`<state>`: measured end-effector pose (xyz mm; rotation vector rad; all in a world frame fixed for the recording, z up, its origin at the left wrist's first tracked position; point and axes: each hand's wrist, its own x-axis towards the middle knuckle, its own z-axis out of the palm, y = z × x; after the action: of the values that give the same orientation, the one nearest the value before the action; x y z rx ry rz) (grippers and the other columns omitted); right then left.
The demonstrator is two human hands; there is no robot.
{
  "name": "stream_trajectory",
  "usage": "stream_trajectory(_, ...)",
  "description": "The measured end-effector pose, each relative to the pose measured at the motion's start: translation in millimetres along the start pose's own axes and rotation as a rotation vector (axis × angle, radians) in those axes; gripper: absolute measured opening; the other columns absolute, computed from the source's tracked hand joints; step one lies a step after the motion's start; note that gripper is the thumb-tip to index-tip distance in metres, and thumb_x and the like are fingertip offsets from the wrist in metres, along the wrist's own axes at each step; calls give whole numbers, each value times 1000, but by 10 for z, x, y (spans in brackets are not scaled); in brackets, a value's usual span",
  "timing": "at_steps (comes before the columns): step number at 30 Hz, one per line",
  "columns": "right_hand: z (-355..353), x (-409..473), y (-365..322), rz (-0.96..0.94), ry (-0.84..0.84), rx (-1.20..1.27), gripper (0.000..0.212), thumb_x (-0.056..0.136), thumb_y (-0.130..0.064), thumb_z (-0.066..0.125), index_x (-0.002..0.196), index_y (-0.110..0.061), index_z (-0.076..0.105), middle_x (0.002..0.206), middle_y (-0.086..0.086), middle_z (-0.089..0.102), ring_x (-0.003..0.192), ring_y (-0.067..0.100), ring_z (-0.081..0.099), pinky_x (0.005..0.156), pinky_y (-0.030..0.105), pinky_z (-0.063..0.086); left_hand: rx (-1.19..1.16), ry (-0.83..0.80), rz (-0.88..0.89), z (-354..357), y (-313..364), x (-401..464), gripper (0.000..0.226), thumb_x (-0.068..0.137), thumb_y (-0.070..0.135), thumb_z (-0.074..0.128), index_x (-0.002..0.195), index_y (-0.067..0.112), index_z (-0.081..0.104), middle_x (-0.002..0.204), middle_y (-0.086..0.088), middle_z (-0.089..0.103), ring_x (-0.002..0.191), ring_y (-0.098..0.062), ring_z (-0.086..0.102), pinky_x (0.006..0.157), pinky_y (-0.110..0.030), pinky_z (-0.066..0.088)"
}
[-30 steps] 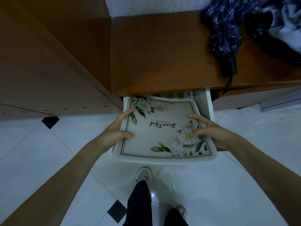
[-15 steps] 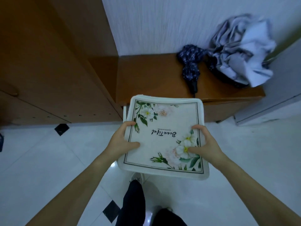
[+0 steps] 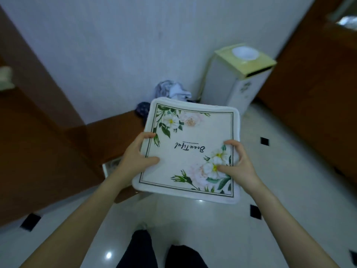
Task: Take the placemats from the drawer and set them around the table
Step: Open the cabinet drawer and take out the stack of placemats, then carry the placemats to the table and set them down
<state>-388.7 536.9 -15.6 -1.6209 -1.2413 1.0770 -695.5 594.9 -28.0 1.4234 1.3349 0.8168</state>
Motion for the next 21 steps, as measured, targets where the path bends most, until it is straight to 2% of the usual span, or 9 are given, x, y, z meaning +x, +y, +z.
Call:
stream_trajectory(4,-317,-598,-212,46,207,71,66,68,19,71,120,-16,50,102,-4,60,77,1,64,70,23,56,55,-179,111,200,459,51,62,70,1,78,118,33,53,112,24,58,97,3,59,79,-17,49)
stream_trajectory(7,-366,-1012,-302,86,370,119,66,69,17,71,120,-19,49,103,1,62,74,4,66,69,28,59,68,-314,212,368,645,133,62,69,-2,78,117,28,54,109,25,57,93,11,57,74,-10,45)
stream_trajectory(11,-245,-1580,-259,154,597,146,68,67,15,72,117,-24,50,108,2,62,86,19,68,74,38,60,66,-518,295,599,753,146,60,69,-5,77,115,26,54,107,21,59,89,13,58,74,-8,46)
stream_trajectory(13,-133,-1886,-198,195,719,134,67,66,13,74,115,-27,51,108,4,62,86,22,67,74,38,60,94,-631,335,722,765,108,61,69,-3,78,114,29,55,107,23,60,91,12,58,75,-9,45)
stream_trajectory(17,100,-2538,-65,304,942,167,65,66,9,75,113,-31,53,103,2,63,77,17,64,70,36,58,154,-858,409,1086,825,-91,63,69,0,78,111,39,54,110,22,59,94,12,56,76,-5,42)
stream_trajectory(21,215,-3235,68,388,1139,190,66,65,5,76,112,-36,53,103,2,63,70,13,61,66,34,56,211,-1061,456,1635,920,-441,62,70,3,76,112,43,55,109,26,59,97,5,58,78,-18,46)
